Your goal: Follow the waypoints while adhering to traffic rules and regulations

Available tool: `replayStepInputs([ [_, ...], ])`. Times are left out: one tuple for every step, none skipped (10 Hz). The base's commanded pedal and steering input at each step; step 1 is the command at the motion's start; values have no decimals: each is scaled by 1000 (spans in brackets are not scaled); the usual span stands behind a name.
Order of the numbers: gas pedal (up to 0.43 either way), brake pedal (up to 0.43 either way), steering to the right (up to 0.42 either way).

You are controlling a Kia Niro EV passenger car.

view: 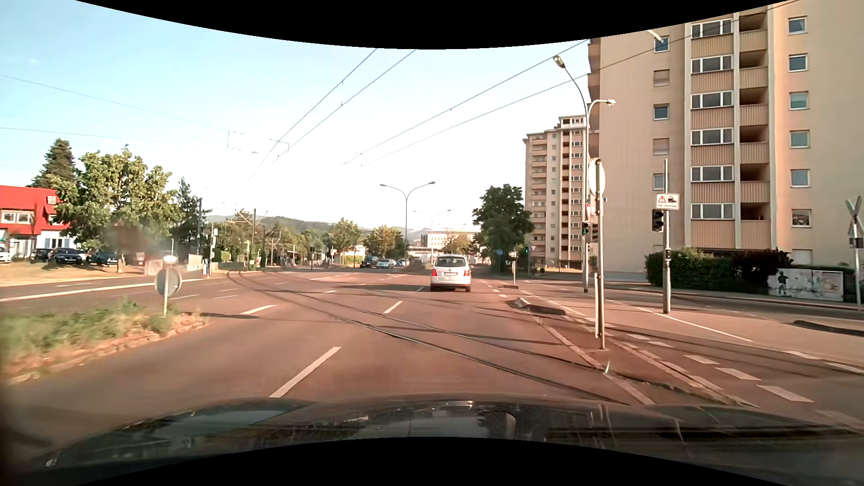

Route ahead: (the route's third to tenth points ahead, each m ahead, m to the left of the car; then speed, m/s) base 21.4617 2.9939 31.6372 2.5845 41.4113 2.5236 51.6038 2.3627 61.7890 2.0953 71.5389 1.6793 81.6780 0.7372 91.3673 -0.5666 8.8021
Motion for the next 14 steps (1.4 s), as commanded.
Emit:
replayStepInputs([
  [209, 0, -11],
  [209, 0, -10],
  [209, 0, -8],
  [209, 0, -6],
  [209, 0, -5],
  [189, 0, -1],
  [189, 0, 7],
  [177, 0, 10],
  [169, 0, 11],
  [169, 0, 8],
  [157, 0, 6],
  [138, 0, 4],
  [138, 0, 3],
  [138, 0, 4],
])
